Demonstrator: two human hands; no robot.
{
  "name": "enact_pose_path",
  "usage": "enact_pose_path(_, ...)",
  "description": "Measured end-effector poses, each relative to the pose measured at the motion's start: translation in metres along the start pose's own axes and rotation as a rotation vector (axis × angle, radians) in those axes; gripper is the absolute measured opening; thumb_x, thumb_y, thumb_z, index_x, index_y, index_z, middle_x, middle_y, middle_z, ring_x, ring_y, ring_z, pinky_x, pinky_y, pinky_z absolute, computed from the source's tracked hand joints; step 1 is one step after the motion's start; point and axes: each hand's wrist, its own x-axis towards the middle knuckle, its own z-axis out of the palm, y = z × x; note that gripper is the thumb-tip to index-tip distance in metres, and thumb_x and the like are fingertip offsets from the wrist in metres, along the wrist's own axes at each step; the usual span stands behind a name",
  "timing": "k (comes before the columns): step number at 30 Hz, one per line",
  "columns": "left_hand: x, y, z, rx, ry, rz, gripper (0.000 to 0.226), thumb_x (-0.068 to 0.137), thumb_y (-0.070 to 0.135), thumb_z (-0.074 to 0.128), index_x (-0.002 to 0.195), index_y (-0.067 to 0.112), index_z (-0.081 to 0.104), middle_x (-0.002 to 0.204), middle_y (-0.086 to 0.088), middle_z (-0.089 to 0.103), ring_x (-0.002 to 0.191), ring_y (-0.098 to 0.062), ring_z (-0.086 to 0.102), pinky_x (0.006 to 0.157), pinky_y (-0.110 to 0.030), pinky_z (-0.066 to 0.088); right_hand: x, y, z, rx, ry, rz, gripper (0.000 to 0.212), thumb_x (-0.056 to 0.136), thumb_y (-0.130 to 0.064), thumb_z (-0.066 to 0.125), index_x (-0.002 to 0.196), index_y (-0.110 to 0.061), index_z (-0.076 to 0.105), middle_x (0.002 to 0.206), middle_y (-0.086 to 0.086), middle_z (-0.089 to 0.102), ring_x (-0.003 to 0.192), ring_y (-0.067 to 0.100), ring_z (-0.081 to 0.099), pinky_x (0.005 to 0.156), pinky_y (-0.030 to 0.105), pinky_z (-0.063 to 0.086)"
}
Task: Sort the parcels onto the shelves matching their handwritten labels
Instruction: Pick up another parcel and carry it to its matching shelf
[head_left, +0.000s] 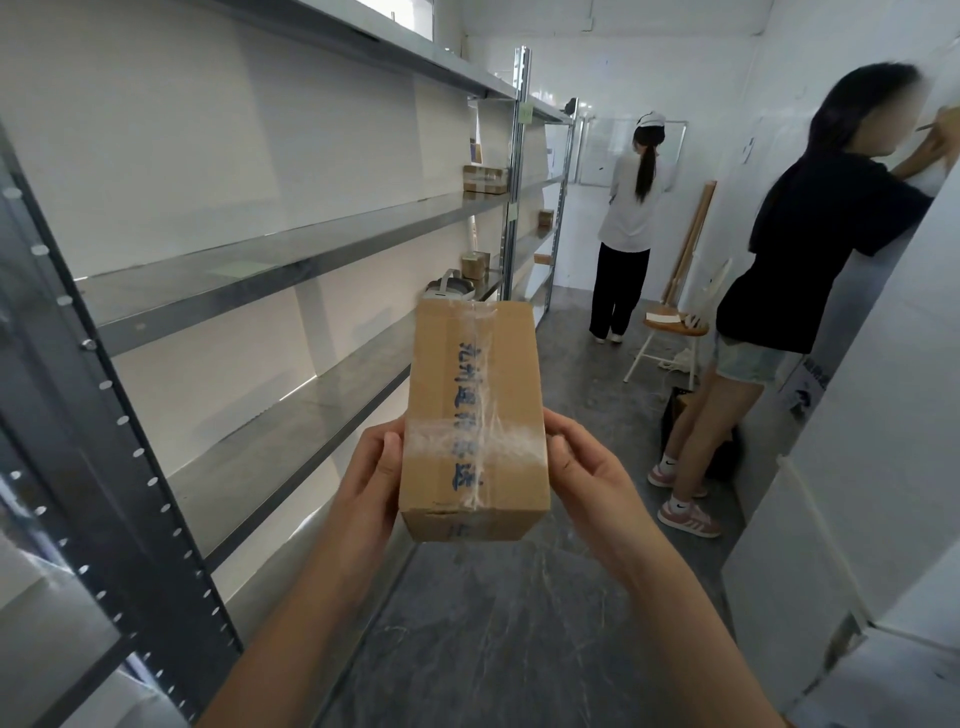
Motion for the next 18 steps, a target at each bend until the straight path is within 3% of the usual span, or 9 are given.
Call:
enact_pose_path(5,-0.006,-0.002,-0.002,-0.051,-0.079,0.026,0.077,0.074,0.071,0.065,0.132,0.022,0.052,0.141,-0.002,0.057,0.128,-0.028,0.057,0.104,-0.058,0.045,0.000,-0.001,0.001,0.048,0.084,-0.002,0.044,0.105,-0.032,0.037,0.135,-0.009,0.059,0.134,0.009,0.066,0.128,0.024,0.059,0.106,0.041,0.046)
enact_pose_path(8,-0.008,-0.003,-0.003,-0.050,-0.112,0.047,0.071,0.077,0.061,0.070,0.133,0.023,0.052,0.151,-0.008,0.047,0.141,-0.034,0.042,0.112,-0.060,0.035,0.002,-0.003,0.001,0.060,0.132,-0.014,0.037,0.106,-0.028,0.041,0.125,-0.006,0.064,0.126,0.011,0.070,0.120,0.026,0.064,0.099,0.040,0.050)
enact_pose_path(12,-0.010,-0.004,-0.002,-0.042,-0.153,0.060,0.065,0.080,0.052,0.072,0.135,0.022,0.051,0.156,-0.005,0.041,0.146,-0.025,0.037,0.117,-0.055,0.030,0.002,-0.005,0.003,0.036,0.155,-0.021,0.031,0.094,-0.039,0.056,0.108,-0.013,0.068,0.105,0.005,0.075,0.097,0.020,0.069,0.084,0.037,0.052)
enact_pose_path(18,-0.011,0.000,0.000,-0.050,-0.071,0.027,0.064,0.084,0.065,0.059,0.130,0.020,0.055,0.153,-0.010,0.045,0.144,-0.033,0.038,0.115,-0.062,0.029,0.000,0.005,0.002,0.038,0.123,-0.019,0.032,0.093,-0.035,0.060,0.117,-0.013,0.064,0.114,0.009,0.073,0.110,0.028,0.068,0.093,0.044,0.053)
